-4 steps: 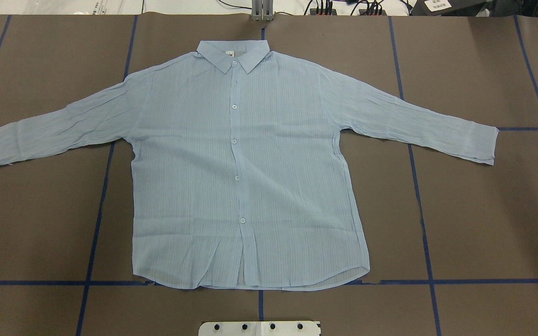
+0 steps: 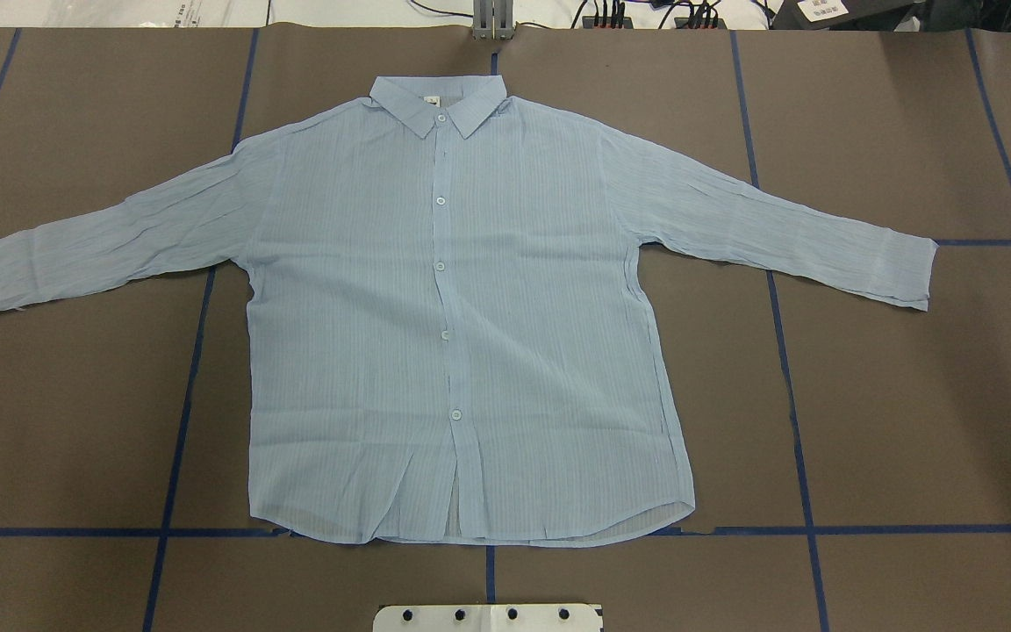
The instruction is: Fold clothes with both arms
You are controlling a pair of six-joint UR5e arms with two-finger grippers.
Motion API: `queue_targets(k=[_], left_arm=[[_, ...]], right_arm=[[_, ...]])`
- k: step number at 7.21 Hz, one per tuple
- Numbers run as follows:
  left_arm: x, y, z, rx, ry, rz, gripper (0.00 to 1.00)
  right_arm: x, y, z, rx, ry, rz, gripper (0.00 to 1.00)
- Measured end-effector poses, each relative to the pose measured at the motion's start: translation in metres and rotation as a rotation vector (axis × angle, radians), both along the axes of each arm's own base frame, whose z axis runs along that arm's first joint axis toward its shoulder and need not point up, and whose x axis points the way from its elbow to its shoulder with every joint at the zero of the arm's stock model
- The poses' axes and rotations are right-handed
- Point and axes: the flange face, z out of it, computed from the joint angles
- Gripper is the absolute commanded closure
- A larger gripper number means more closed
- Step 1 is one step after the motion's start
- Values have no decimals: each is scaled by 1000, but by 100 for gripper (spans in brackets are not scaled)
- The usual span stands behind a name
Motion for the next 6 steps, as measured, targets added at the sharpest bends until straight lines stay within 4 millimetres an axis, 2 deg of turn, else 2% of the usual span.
queue_targets(k=[1,3,4,6], left_arm=[[0,-2,-6,25,1,-1,0],[1,-9,-25,153,3,-3,0],[0,-15,-37,249,3,-4,0],[0,-37,-55,413,-2,-9,0]], right_arm=[[-1,-13,-13,30,-2,3,0],[-1,-51,-54,147,-2,10,0],[-2,-65,-67,172,-3,30,0],[-4,-87,-74,159,-31,105,0]])
